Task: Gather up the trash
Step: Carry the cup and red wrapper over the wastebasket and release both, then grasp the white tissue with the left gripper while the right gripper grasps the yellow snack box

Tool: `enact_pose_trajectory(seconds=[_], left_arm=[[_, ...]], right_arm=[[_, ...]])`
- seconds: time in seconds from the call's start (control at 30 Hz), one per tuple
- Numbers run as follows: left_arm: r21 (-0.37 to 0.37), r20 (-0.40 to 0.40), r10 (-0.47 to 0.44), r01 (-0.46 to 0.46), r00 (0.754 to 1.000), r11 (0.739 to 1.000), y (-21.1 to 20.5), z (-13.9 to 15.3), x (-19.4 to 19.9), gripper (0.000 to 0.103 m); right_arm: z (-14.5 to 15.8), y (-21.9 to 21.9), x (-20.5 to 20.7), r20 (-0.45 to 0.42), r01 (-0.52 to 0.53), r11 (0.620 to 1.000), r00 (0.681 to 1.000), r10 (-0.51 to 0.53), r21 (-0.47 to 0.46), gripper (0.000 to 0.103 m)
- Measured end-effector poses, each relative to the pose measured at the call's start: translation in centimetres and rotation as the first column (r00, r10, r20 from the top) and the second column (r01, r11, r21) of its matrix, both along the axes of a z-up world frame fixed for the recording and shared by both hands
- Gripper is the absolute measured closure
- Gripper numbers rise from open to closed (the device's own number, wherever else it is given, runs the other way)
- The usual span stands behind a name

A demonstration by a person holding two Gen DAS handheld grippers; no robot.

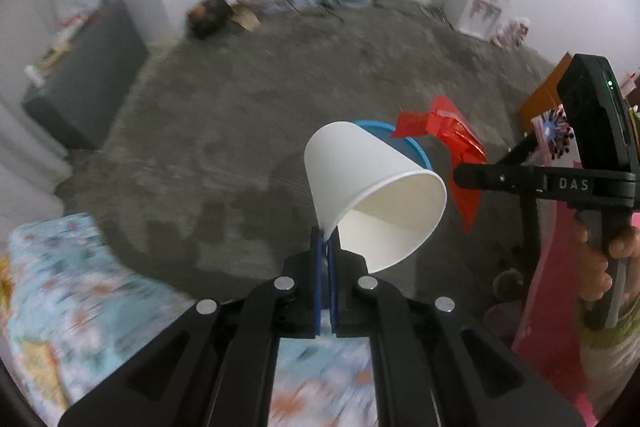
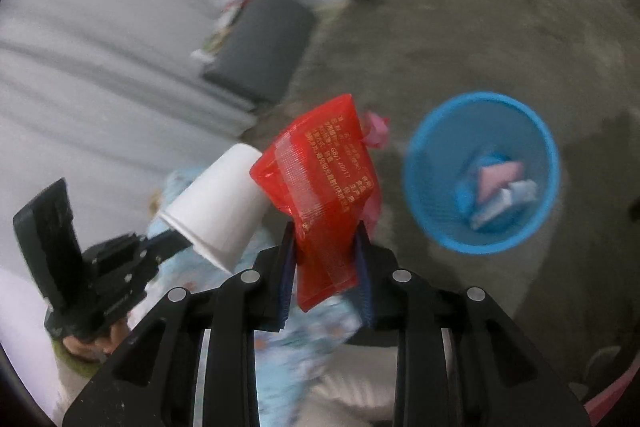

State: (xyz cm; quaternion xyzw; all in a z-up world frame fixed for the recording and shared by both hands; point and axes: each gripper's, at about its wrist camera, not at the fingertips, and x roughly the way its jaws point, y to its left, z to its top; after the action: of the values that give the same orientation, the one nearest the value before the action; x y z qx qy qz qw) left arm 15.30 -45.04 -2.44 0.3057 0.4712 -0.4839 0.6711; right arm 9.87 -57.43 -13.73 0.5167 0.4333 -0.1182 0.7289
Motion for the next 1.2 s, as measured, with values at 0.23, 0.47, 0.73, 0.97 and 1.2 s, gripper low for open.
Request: enact_pose_trajectory(seconds=[0.23,0.47,0.73,0.97,1.2], left_arm=[[0.107,-0.079,0.023,-0.014,0.997,0.994,-7.0,-8.8,1.1,0.1],[0.152,-0.109,0.053,-0.036,0.993,0.988,-10.0,-14.1,1.9,0.093],[0.118,-0.097,0.035,-0.024,0.995,0.993,-9.4,-12.9,1.5,0.07],[0.067,-0.049,0.06,-0.056,0.997,0.996,-7.1,-8.5,1.6,0.052],[0.006,-0.062,0.145,-0.144,0.988,0.989,-1.5,-3.3,2.3,0.043]], right_arm=[[-7.5,-4.5,-2.5,-0.103,0.13,0.988,0.987,-0.121,0.081,0.073],[-12.3,-7.1,-3.2,-0.193,0.213,0.974,0.962,-0.194,0.081,0.04],[-13.6,-7.1,-3.9,-0.252,0.233,0.967,0.946,-0.202,0.098,0.034],[-10.9,-6.6,-4.1,-0.219,0.201,0.978,0.958,-0.184,0.055,0.032],[-7.0,-5.0,-4.0,-0.161,0.12,0.993,0.98,-0.12,-0.01,0.03]])
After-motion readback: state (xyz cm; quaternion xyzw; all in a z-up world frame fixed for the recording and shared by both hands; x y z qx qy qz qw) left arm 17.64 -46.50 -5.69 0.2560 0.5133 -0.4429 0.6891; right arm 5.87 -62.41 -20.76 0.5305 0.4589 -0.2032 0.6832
